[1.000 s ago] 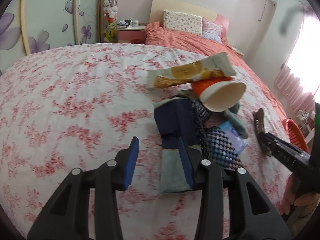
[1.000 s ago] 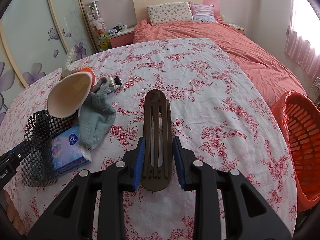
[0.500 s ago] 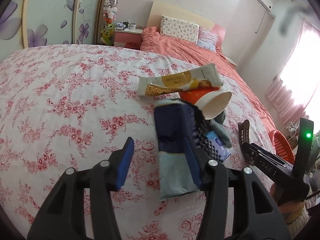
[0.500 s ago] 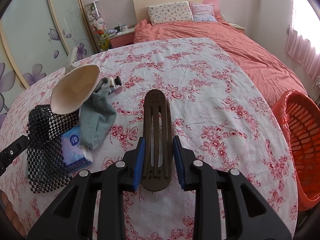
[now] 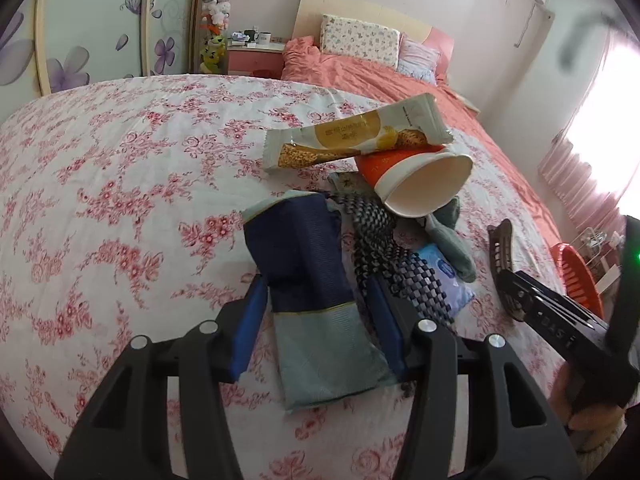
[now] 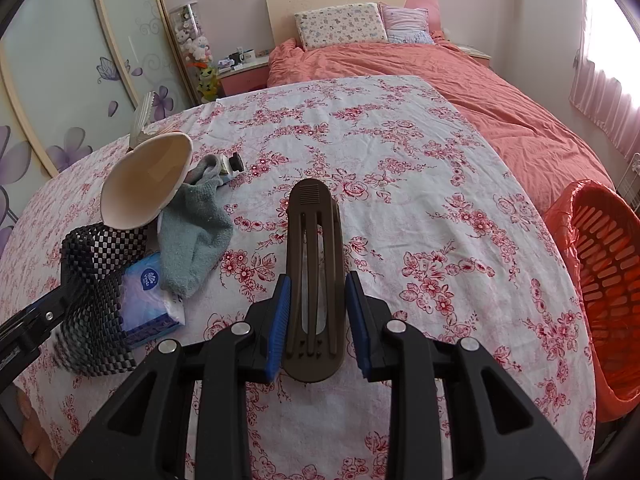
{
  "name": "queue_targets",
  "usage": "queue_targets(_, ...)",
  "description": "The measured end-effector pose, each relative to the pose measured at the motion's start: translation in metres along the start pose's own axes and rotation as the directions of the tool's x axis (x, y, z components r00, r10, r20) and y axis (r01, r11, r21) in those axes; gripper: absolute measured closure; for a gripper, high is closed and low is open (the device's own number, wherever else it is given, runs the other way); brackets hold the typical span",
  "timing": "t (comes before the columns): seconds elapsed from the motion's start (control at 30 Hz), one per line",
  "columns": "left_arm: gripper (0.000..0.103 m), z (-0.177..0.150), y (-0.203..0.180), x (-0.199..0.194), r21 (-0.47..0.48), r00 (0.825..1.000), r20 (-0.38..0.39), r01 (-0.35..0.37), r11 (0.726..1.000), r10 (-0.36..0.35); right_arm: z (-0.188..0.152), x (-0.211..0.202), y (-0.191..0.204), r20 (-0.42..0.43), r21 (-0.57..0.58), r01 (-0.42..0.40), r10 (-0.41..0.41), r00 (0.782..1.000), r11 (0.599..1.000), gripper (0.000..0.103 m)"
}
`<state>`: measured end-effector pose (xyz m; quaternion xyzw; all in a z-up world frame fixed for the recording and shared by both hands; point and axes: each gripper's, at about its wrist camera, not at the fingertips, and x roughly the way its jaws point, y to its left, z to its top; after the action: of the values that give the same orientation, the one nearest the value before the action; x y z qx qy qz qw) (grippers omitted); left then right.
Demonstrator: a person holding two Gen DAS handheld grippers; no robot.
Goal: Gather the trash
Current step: 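Lift the brown comb with the right tool while the left tool grips the navy cloth bag, then lift the navy-and-teal cloth bag off the bed with the left tool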
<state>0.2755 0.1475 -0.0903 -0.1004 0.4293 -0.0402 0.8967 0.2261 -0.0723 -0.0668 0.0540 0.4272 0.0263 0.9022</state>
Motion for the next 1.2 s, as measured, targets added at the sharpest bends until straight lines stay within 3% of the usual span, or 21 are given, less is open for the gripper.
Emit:
queue_targets(0.17,0.064,0.004,0.007,0.008,-0.009,0.998,-0.027,-0.048,0.999,0.048,0.000,0.000,0.000,0.000,0.001,-0.001,0.001,1.000,1.000,0.074)
queue_targets(0.4,0.063,0.011,0.045,0.007,-0.040,0.985,-0.032,-0.174,0.984,0.172,0.000,0.000,-0.001,0.000,0.001,-0.001,0.001,1.000,1.000,0.074)
queue_targets(0.67,0.057,0.004,0.042,0.007,0.023,0.975,0.004,-0.224,0.974,0.224,0.000,-0.001,-0.001,0.000,0.002,-0.002,0.002,1.000,1.000,0.074)
queue_targets(1.2,0.055,0.004,0.042,0.006,0.004,0.976,0.005,-0.216,0.976,0.216,-0.003,-0.003,-0.001,0.000,0.012,-0.010,0.010,1.000,1.000,0.073)
